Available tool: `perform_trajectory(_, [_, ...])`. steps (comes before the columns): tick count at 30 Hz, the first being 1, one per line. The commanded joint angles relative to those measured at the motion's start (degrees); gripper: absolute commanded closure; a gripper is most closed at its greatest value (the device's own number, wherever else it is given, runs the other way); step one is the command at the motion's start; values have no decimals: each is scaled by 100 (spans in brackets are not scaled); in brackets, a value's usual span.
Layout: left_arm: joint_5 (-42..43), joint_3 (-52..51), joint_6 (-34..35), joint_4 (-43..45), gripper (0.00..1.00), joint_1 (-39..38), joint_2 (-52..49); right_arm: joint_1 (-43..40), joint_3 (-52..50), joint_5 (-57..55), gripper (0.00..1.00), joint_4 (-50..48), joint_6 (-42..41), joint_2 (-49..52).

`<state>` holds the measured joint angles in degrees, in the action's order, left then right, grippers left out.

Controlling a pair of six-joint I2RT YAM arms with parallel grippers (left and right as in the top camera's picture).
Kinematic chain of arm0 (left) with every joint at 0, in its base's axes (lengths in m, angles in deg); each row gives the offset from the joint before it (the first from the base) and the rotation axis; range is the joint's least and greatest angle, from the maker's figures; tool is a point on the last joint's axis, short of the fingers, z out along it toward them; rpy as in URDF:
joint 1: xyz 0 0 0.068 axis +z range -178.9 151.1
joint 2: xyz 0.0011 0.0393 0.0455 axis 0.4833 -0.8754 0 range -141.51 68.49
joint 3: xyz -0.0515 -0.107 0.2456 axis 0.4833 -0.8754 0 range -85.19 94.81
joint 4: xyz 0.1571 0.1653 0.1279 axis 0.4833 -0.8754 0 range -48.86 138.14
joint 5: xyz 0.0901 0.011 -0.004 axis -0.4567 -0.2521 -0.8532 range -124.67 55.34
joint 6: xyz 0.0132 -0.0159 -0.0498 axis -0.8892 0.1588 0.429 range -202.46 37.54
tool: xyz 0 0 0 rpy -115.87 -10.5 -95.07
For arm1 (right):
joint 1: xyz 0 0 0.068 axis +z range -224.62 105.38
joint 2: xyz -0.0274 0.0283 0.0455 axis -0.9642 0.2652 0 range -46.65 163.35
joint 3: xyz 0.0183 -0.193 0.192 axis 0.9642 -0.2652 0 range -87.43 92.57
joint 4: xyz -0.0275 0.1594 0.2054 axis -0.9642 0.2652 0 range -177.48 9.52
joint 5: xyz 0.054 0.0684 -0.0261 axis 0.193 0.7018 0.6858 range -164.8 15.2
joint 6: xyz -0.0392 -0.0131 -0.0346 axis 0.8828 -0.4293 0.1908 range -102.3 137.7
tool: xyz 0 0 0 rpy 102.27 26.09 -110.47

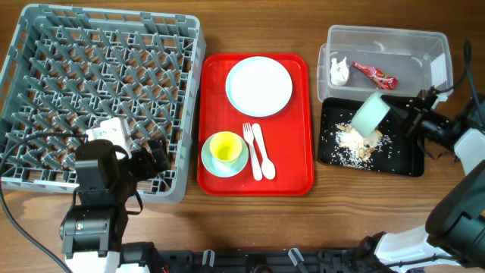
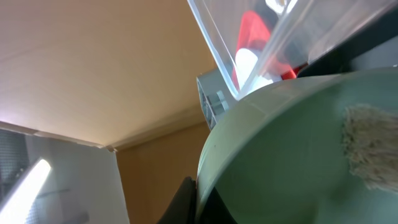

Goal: Sort waste into correct bins and load items into the dishwasher rack
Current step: 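Tip the bowl over the black tray to pour out the rice, then carry the empty bowl back and set it on the white plate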

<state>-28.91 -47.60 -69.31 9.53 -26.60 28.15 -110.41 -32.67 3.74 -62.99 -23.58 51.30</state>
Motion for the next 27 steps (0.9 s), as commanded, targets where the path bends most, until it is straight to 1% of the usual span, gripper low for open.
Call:
perform_trajectory(1, [-72, 111, -92, 17, 0, -33, 15, -149, -15, 302, 96, -256, -468, 85])
perform_trajectory(6, [-72, 111, -92, 17, 0, -33, 15, -175, -15, 514, 96, -662, -957, 85])
perform_trajectory(9, [-72, 111, -92, 17, 0, -33, 15, -175, -15, 560, 96, -833, -1102, 85])
perform_trajectory(16, [-72, 111, -92, 17, 0, -33, 15, -173, -15, 1204, 96, -1480, -1102, 85])
perform_trajectory(19, [-72, 111, -90, 17, 0, -33, 15, -173, -15, 1436, 93, -1777, -1145, 85])
perform_trajectory(27, [-72, 111, -92, 17, 0, -33, 15, -168, -15, 1399, 95, -1851, -1113, 85])
